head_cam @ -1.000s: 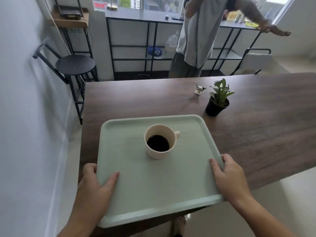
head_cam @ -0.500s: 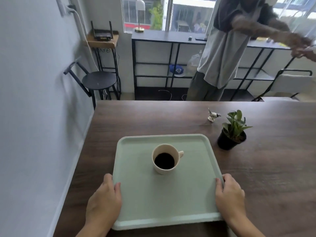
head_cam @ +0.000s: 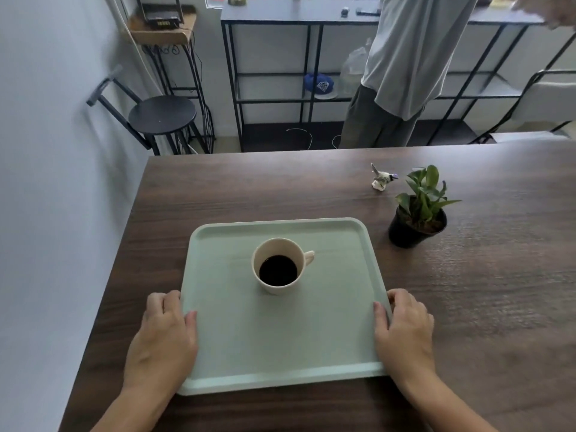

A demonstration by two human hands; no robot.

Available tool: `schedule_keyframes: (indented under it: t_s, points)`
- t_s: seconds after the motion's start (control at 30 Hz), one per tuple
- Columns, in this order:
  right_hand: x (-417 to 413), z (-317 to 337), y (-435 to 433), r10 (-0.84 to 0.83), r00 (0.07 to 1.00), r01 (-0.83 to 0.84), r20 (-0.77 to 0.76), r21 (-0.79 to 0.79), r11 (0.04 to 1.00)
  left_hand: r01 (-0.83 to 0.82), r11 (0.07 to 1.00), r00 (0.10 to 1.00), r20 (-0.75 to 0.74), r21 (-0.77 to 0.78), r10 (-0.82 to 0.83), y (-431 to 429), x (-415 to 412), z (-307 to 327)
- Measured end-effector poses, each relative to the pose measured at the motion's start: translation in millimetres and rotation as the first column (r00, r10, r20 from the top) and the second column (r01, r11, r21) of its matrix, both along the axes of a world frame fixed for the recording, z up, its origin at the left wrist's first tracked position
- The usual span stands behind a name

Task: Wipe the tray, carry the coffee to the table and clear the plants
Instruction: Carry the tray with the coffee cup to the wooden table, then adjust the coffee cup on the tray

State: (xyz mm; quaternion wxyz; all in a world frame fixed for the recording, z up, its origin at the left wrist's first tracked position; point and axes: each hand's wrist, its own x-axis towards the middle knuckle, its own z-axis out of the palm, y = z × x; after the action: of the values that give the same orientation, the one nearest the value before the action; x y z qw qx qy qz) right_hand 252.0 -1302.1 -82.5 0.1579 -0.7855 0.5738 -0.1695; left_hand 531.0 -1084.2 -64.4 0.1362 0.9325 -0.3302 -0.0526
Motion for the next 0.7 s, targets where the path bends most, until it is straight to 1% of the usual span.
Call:
schedule_keyframes:
  t_s: [0.03,0.07,0.1,0.13,0.17,0.2,0.23,0.3,0.33,0.37,0.43,0.53,0.6,0.7]
  points:
    - [1,2,0,-0.007,1.000,0.006,-0.014,-0.029,1.000,0.031,0.999,0.999,-0.017,-0.031,-0.032,-3,2,1]
    - [4,5,0,0.014,1.000,-0.013,0.012,-0.061,0.998,0.071,0.994,0.996,-0.045,-0.088,-0.075,-7,2,4]
    - [9,10,0,0.072,0.994,-0.066,0.078,-0.083,0.994,0.104,0.980,0.989,-0.091,-0.168,-0.121,-14,0,8]
    - [19,16,-1,0.152,0.972,-0.140,0.178,-0.074,0.987,0.137,0.957,0.974,-0.140,-0.256,-0.177,-23,-3,13]
    - [32,23,-1,0.217,0.931,-0.222,0.294,-0.016,0.975,0.180,0.926,0.954,-0.170,-0.332,-0.246,-34,-6,17]
    - [47,29,-1,0.253,0.877,-0.309,0.409,0.076,0.948,0.225,0.894,0.931,-0.183,-0.388,-0.315,-46,-8,20]
    - [64,34,-2,0.254,0.823,-0.390,0.508,0.179,0.903,0.260,0.866,0.908,-0.196,-0.427,-0.369,-60,-11,22]
    - [95,39,-6,0.137,0.746,-0.478,0.651,0.382,0.791,0.283,0.841,0.865,-0.256,-0.462,-0.432,-86,-20,23]
    - [109,39,-9,0.054,0.724,-0.490,0.688,0.458,0.741,0.271,0.843,0.851,-0.294,-0.465,-0.436,-95,-25,23]
    - [119,38,-12,-0.014,0.712,-0.493,0.702,0.513,0.703,0.249,0.851,0.841,-0.332,-0.462,-0.427,-101,-31,21]
    - [133,40,-17,-0.057,0.715,-0.491,0.697,0.558,0.669,0.200,0.869,0.842,-0.375,-0.453,-0.389,-108,-43,16]
    - [148,43,-27,-0.051,0.736,-0.490,0.675,0.583,0.648,0.126,0.876,0.890,-0.338,-0.466,-0.307,-108,-59,8]
    - [154,44,-31,-0.064,0.727,-0.522,0.684,0.610,0.596,0.084,0.872,0.908,-0.323,-0.481,-0.266,-107,-65,7]
    - [156,44,-33,-0.113,0.701,-0.560,0.704,0.642,0.524,0.079,0.870,0.905,-0.332,-0.486,-0.267,-106,-67,9]
